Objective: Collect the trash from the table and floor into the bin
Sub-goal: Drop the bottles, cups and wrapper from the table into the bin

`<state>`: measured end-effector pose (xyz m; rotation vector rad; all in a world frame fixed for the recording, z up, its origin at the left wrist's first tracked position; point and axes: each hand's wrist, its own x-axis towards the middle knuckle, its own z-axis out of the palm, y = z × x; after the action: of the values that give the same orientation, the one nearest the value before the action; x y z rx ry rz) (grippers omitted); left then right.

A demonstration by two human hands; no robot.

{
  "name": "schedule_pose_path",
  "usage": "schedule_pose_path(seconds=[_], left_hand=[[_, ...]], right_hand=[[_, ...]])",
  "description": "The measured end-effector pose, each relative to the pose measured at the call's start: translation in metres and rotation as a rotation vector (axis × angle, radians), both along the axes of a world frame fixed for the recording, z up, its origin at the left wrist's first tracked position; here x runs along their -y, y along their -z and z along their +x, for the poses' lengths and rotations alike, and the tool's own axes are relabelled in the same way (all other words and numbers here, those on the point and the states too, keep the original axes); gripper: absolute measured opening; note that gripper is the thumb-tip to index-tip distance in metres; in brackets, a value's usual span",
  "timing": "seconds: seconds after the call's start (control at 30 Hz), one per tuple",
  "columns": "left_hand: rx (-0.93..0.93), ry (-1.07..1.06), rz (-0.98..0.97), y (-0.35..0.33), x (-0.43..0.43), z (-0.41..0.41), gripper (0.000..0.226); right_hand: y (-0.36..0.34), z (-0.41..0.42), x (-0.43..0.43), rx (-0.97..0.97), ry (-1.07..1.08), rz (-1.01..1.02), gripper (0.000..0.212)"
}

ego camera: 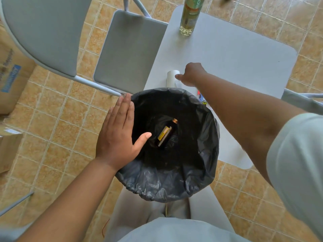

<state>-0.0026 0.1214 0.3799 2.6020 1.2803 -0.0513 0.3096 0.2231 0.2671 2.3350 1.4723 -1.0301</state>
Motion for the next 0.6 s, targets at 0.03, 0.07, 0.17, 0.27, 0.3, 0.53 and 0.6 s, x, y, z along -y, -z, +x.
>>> schedule_pose_path(seconds=[0.03, 0.07, 0.17, 0.27, 0.3, 0.53, 0.6], left_hand=[[0.006, -0.001, 0.0, 0.001, 0.0, -0.001, 0.087], [0.011, -0.002, 0.001, 0.001, 0.0, -0.001, 0.086], [0.017, -0.004, 0.007, 0.002, -0.001, -0.001, 0.087], [0.018, -0.008, 0.004, 0.001, 0.0, 0.001, 0.087], [0.018, -0.009, 0.006, 0.001, 0.0, 0.001, 0.088], [0.026, -0.002, 0.0, 0.001, -0.002, 0.0, 0.089], [0.021, 0.003, -0.01, 0.001, -0.002, 0.0, 0.088]], right_hand=[[0.007, -0.002, -0.002, -0.001, -0.024, -0.023, 0.056], [0.014, -0.005, -0.003, -0.011, -0.038, -0.037, 0.059], [0.028, -0.012, -0.005, -0.046, -0.056, -0.071, 0.057], [0.036, -0.014, -0.004, -0.065, -0.028, -0.07, 0.048], [0.037, -0.013, -0.003, -0.074, 0.006, -0.056, 0.047], [-0.006, 0.001, 0.007, -0.19, 0.236, 0.17, 0.053], [-0.038, 0.004, 0.014, -0.215, 0.277, 0.271, 0.06]])
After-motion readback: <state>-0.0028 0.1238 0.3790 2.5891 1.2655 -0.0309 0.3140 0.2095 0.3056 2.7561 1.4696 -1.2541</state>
